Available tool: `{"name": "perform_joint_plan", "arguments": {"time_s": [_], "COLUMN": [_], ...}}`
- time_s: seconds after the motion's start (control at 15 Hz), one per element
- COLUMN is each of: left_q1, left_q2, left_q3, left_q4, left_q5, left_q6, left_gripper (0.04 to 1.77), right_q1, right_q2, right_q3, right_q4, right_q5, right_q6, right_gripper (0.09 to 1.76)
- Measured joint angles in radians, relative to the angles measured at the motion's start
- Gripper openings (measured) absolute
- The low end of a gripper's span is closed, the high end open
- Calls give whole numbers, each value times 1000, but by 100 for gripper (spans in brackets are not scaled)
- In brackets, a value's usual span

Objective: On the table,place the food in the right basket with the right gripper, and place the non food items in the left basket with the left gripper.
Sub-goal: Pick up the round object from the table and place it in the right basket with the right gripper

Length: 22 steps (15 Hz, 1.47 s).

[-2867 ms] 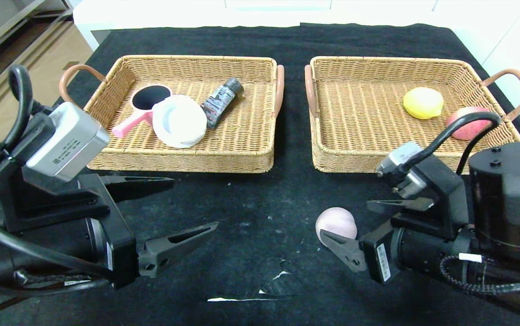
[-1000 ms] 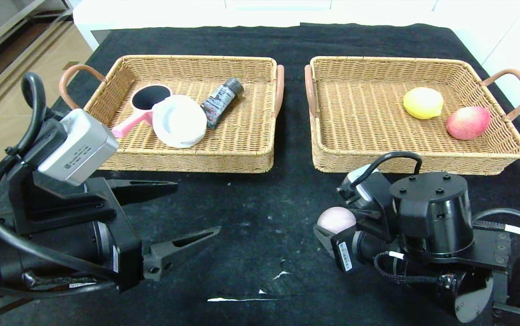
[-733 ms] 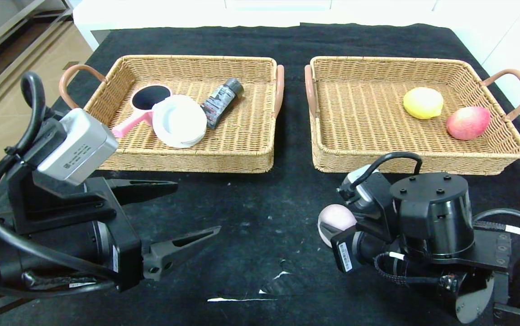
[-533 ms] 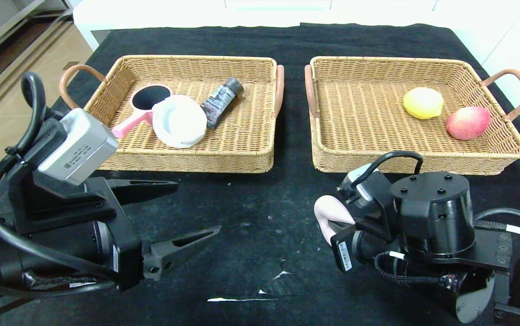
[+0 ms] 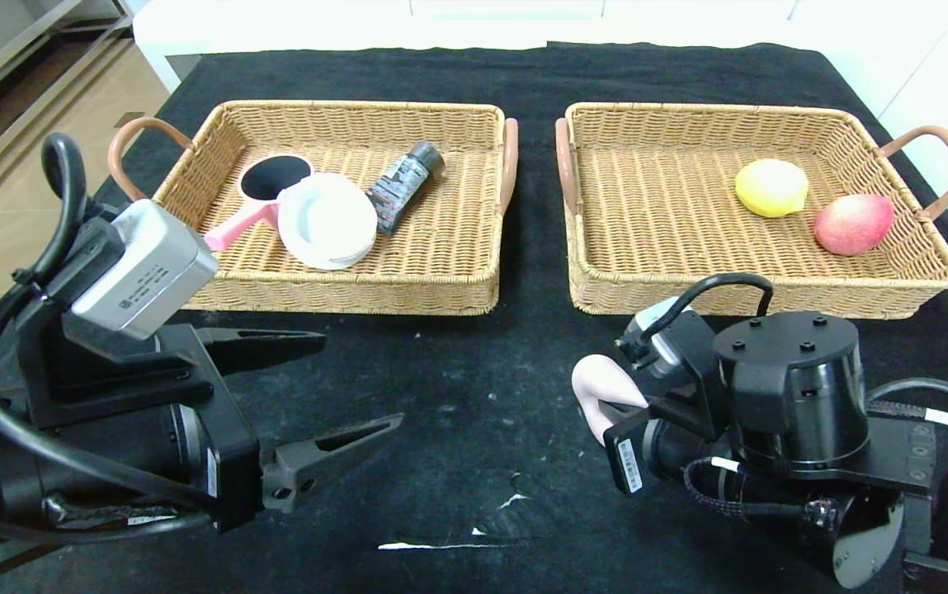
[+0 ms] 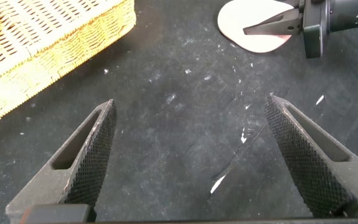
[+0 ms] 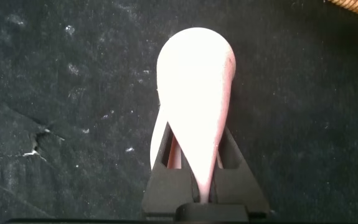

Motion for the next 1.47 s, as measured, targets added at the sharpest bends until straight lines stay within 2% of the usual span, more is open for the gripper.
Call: {"name": "perform_joint_plan", "arguments": {"time_s": [0.53,0.87,1.27,1.47], "left_q1": [0,0,0,0], "left_q2": [5,8,8,8], "left_q3": [0,4,4,5], "left_q4": [0,-2,-2,0], "left_q5": [-1,-1,-1,-1], "left_q6": [0,0,1,1], "left_gripper": [172,172,172,172], "right_q1": [13,14,-31,-93], "right_q2": [-55,-106,-122,-114], "right_q3": [-13,-60,-218,-312], "right_q4": [3,20,116,163], "right_q5": [4,4,9,60], "right_q6": [-5,-20,-54,-58], "right_gripper": [18,18,18,18]}}
